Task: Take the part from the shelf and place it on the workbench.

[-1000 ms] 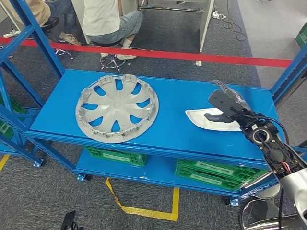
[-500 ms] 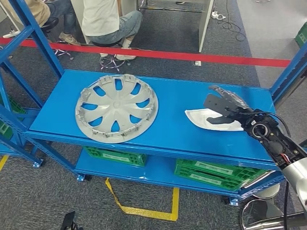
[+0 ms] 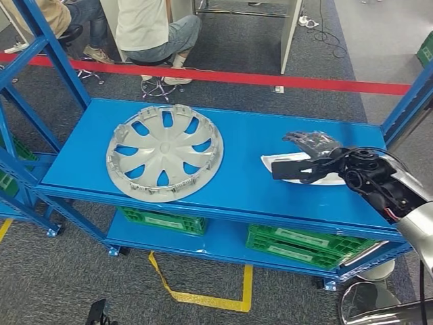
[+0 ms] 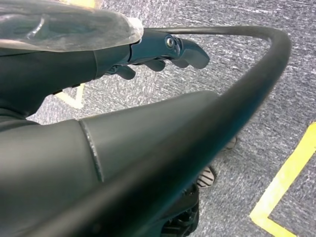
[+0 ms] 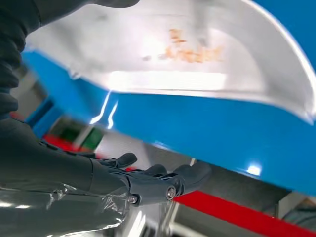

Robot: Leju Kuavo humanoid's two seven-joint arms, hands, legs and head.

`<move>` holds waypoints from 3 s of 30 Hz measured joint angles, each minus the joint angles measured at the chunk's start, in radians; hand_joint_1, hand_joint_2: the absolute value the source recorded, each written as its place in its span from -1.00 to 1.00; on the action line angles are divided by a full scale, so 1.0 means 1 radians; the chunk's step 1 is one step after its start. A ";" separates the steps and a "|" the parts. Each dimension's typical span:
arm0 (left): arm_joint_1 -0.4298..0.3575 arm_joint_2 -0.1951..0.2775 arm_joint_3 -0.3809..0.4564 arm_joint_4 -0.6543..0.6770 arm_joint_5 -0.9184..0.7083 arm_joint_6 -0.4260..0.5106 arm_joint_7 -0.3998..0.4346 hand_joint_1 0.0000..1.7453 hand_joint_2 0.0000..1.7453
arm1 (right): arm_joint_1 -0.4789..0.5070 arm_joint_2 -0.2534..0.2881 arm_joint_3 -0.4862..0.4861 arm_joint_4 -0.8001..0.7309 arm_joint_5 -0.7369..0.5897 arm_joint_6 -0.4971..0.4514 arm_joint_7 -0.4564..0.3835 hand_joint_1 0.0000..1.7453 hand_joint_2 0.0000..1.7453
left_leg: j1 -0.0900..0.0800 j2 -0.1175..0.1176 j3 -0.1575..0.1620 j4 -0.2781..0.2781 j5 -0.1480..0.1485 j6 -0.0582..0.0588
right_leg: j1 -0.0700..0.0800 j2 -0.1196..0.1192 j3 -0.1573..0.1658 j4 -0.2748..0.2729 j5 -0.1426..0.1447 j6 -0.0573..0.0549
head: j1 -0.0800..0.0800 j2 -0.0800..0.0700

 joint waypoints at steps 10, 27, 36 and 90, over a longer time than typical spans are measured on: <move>-0.001 -0.005 -0.012 0.000 0.002 0.000 0.007 -1.00 -1.00 | -0.021 -0.009 0.148 0.013 0.126 0.000 -0.022 -1.00 1.00 | 0.000 0.000 0.000 0.000 0.000 0.000 | 0.000 0.000 0.000 0.000 0.000 0.000 | 0.001 0.000; -0.005 -0.008 -0.022 0.000 0.000 0.001 0.013 -1.00 -1.00 | -0.019 -0.032 0.218 0.021 0.136 0.023 -0.016 -1.00 1.00 | 0.000 0.001 0.000 0.000 0.000 0.000 | 0.000 0.000 0.000 0.000 0.000 0.000 | 0.000 0.000; -0.002 -0.010 -0.025 0.000 0.003 0.007 0.005 -1.00 -1.00 | -0.012 -0.033 0.227 0.022 0.231 -0.007 -0.002 -1.00 1.00 | 0.000 0.001 0.001 0.000 0.000 0.000 | 0.000 0.000 0.000 0.000 0.000 0.000 | -0.001 0.000; 0.013 0.002 -0.033 0.000 0.018 -0.003 0.006 -1.00 -1.00 | 0.073 -0.050 0.151 0.019 0.324 -0.038 0.003 1.00 1.00 | 0.000 0.000 0.005 0.000 0.000 0.000 | 0.000 0.000 0.005 0.000 0.000 0.000 | 0.000 0.000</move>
